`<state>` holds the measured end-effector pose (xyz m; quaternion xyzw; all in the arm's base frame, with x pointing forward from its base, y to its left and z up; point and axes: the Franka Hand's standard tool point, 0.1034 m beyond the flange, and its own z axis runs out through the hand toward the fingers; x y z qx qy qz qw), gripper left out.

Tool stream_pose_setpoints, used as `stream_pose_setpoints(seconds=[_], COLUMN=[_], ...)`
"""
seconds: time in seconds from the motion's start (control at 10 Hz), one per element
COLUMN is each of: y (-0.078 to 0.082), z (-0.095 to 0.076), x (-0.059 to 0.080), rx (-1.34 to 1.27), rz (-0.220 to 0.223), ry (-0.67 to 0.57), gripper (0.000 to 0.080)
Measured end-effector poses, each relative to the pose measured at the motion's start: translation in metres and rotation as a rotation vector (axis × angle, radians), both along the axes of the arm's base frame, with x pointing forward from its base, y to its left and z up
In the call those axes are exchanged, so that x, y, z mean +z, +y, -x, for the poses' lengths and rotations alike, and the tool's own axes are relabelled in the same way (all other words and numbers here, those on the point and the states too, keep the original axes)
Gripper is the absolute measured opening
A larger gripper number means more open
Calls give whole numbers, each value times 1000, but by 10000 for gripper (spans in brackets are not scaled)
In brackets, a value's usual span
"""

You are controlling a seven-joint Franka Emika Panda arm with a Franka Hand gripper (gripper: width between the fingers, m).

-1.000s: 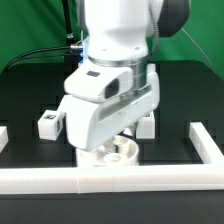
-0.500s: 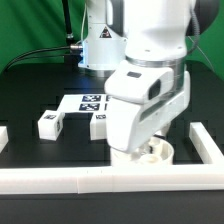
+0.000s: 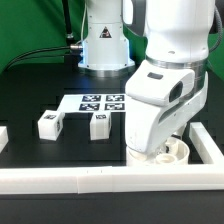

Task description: Assemble stool

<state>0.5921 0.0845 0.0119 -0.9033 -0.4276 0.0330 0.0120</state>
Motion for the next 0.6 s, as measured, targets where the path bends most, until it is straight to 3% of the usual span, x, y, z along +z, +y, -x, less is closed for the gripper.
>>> stream_pose_setpoints(seconds=[0.2,0.4,0.6], y=[0,1,-1], z=[0,1,4], x=[1,10,27], rx=[-1,-50,-66], rz=[0,-3,0], ry=[-1,-23,-32], gripper=[321,613,638])
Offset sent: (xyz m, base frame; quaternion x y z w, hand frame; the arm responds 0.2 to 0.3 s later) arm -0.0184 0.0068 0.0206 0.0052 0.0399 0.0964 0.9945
